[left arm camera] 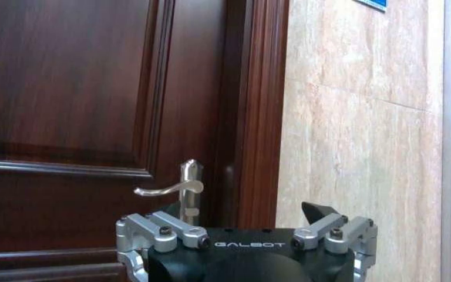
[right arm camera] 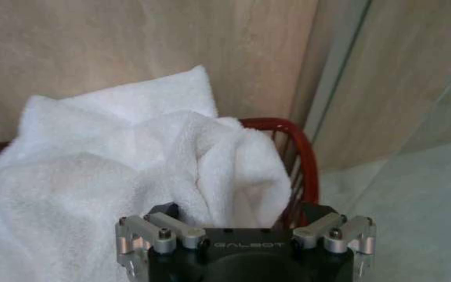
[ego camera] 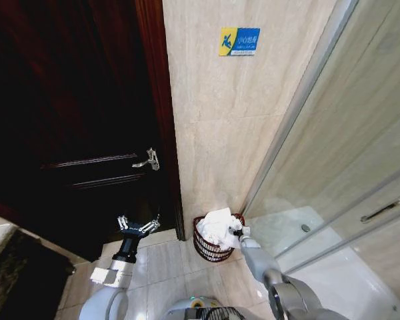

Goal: Discard the used towel into the hamper.

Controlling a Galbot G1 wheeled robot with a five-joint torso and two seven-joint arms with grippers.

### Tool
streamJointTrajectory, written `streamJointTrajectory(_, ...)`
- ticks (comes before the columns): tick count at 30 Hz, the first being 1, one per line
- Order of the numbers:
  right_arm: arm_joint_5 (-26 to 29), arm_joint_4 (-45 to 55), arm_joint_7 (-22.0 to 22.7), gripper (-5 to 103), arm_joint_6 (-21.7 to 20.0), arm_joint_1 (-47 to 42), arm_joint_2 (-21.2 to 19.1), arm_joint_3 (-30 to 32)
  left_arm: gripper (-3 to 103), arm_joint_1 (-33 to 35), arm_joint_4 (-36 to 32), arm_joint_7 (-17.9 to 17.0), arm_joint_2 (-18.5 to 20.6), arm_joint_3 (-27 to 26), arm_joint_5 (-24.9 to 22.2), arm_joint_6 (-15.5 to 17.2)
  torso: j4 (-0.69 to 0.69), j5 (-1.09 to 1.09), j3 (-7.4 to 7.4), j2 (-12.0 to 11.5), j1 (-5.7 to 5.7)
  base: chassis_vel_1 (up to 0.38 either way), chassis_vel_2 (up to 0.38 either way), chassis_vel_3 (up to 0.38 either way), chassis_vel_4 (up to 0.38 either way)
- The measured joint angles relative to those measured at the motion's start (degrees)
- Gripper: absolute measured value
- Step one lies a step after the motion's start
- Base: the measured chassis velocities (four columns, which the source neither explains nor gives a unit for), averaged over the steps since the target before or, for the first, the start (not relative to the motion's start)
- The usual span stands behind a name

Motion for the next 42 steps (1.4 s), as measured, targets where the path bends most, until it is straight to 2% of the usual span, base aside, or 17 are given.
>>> streamJointTrajectory(3,0.7,5.9,-3.0,100,-0.1,-2.8,-0.2,-0.2,100,0.0,0.0,0.0,0.0,0.0,0.0,0.0,0.0,0.01,0.0,0.0,0.0,0.0,0.0,0.0,0.0)
streamJointTrajectory(4,0.7,5.9,-3.0,100,-0.1,-2.8,-0.2,-0.2,100,0.0,0.0,0.0,0.0,0.0,0.0,0.0,0.0,0.01,0.0,0.0,0.0,0.0,0.0,0.0,0.0)
streamJointTrajectory(7,1.3,16.6,-4.1,100,-1.5,-8.1,-0.7,-0.9,100,0.0,0.0,0.0,0.0,0.0,0.0,0.0,0.0,0.0,0.0,0.0,0.0,0.0,0.0,0.0,0.0)
streamJointTrajectory(8,1.3,16.6,-4.1,100,-1.5,-8.1,-0.7,-0.9,100,0.0,0.0,0.0,0.0,0.0,0.0,0.0,0.0,0.0,0.0,0.0,0.0,0.0,0.0,0.0,0.0)
streamJointTrajectory(12,4.1,31.1,-6.4,100,-5.8,-16.2,-2.3,-2.1,100,0.0,0.0,0.0,0.0,0.0,0.0,0.0,-0.01,0.0,-0.01,0.0,-0.01,0.0,0.0,0.0,0.0)
streamJointTrajectory(14,4.3,34.0,-6.8,100,-5.7,-18.1,-2.6,-2.1,100,0.0,0.0,0.0,0.0,0.0,0.0,0.0,-0.02,-0.01,-0.01,0.0,-0.01,0.0,0.0,0.0,0.0)
streamJointTrajectory(18,4.7,39.2,-6.8,100,-3.5,-21.4,-3.0,-1.7,100,0.0,0.0,0.0,0.0,0.0,0.0,0.0,0.01,0.01,-0.01,0.0,-0.01,0.0,0.0,0.0,0.0)
streamJointTrajectory(21,8.3,49.6,-6.5,100,-1.4,-27.2,-3.9,-1.1,100,0.0,0.0,0.0,0.0,0.0,0.0,0.0,0.01,0.0,-0.01,0.0,0.0,0.0,0.0,0.0,0.0)
streamJointTrajectory(22,8.3,49.6,-6.5,100,-1.4,-27.2,-3.9,-1.1,100,0.0,0.0,0.0,0.0,0.0,0.0,0.0,0.01,0.0,-0.01,0.0,0.0,0.0,0.0,0.0,0.0)
streamJointTrajectory(24,11.3,57.7,-6.1,100,-2.4,-31.7,-4.2,-0.3,100,0.0,0.0,0.0,0.0,0.0,0.0,0.0,0.0,0.0,-0.01,0.0,-0.01,0.0,0.0,0.0,0.0)
streamJointTrajectory(25,11.3,57.7,-6.1,100,-2.4,-31.7,-4.2,-0.3,100,0.0,0.0,0.0,0.0,0.0,0.0,0.0,0.0,0.0,-0.01,0.0,-0.01,0.0,0.0,0.0,0.0)
streamJointTrajectory(28,14.5,70.7,-5.0,100,-3.5,-39.0,-4.3,1.2,100,0.0,0.0,0.0,0.0,0.0,0.0,0.0,-0.01,-0.01,-0.01,0.0,-0.01,0.0,0.0,0.0,0.0)
streamJointTrajectory(32,16.5,77.7,-4.5,100,-3.8,-42.8,-4.3,1.7,100,0.0,0.0,0.0,0.0,0.0,0.0,0.0,0.0,-0.01,-0.01,0.0,-0.01,0.0,0.0,0.0,0.0)
streamJointTrajectory(35,18.1,88.0,-4.3,100,-4.2,-47.7,-3.7,2.4,100,0.0,0.0,0.0,0.0,0.0,0.0,0.0,0.0,0.0,-0.01,0.0,-0.01,0.0,0.0,0.0,0.0)
streamJointTrajectory(42,20.8,100.1,-3.5,100,-4.7,-54.6,-3.5,3.3,100,0.0,0.0,0.0,0.0,0.0,0.0,0.0,0.0,-0.01,-0.01,0.0,-0.01,0.0,0.0,0.0,0.0)
